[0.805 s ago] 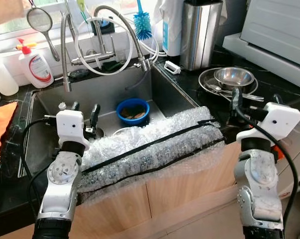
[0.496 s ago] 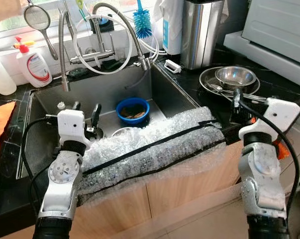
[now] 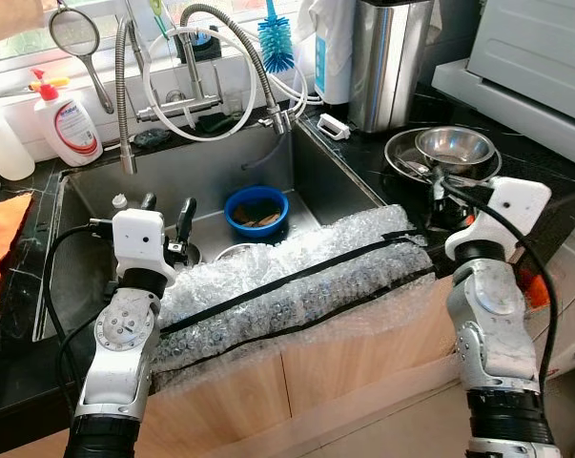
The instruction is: Kitchen organization
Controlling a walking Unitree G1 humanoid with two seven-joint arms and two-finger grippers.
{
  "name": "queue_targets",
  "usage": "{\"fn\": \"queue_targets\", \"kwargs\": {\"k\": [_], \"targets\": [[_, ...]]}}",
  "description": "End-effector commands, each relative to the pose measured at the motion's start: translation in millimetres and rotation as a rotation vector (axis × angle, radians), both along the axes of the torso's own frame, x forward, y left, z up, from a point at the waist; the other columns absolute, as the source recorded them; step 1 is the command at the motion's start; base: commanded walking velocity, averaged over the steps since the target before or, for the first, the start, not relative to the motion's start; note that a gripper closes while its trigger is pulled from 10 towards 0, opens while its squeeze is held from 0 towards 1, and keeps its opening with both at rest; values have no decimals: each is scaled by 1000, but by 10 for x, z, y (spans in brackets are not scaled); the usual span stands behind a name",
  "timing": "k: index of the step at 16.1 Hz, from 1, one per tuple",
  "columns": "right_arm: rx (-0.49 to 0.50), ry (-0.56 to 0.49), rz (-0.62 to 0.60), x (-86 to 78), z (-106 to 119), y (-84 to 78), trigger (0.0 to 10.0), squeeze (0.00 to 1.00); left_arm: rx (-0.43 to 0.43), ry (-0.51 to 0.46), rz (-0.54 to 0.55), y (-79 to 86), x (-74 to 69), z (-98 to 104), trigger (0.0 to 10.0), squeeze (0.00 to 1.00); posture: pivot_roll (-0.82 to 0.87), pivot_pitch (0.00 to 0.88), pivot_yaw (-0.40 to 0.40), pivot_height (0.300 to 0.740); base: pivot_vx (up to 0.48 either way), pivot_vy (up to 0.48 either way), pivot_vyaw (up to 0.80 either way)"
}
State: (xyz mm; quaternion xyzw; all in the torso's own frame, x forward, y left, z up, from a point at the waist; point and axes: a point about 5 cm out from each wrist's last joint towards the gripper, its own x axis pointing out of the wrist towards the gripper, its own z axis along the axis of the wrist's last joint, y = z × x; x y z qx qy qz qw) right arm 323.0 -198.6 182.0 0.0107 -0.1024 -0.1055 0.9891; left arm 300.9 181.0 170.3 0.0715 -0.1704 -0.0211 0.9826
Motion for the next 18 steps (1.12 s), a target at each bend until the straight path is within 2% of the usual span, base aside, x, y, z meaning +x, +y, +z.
{"fn": "queue_targets", "kwargs": {"k": [1, 6, 8, 14, 15, 16, 17, 18], "targets": [[2, 25, 15, 42, 5, 54, 10000, 0, 9, -9, 10, 14, 0, 15, 10000, 0, -142, 0, 93, 740, 0, 0, 0], [22, 97, 31, 70, -106, 69, 10000, 0, 12, -9, 7, -7, 4, 7, 10000, 0, -146, 0, 92, 740, 0, 0, 0], [62, 134, 15, 72, -162, 54, 10000, 0, 12, -8, 8, -3, 1, 8, 10000, 0, -144, 0, 91, 740, 0, 0, 0], [83, 158, -12, 74, -190, 39, 10000, 0, 17, -8, 12, 15, -9, 12, 10000, 0, -138, 0, 95, 740, 0, 0, 0], [87, 157, -12, 74, -189, 40, 8392, 0, 17, -8, 12, 15, -9, 12, 10000, 0, -137, 0, 93, 740, 0, 0, 0], [87, 157, -12, 74, -188, 39, 3176, 0, 18, -8, 12, 15, -9, 12, 10000, 0, -136, 0, 93, 740, 0, 0, 0], [87, 155, -14, 78, -181, 37, 1961, 0, 18, -8, 13, 17, -8, 13, 10000, 0, -135, 0, 93, 740, 0, 0, 0], [89, 153, -20, 82, -172, 34, 5765, 0, 17, -8, 15, 20, -8, 14, 10000, 0, -135, 0, 93, 740, 0, 0, 0]]}}
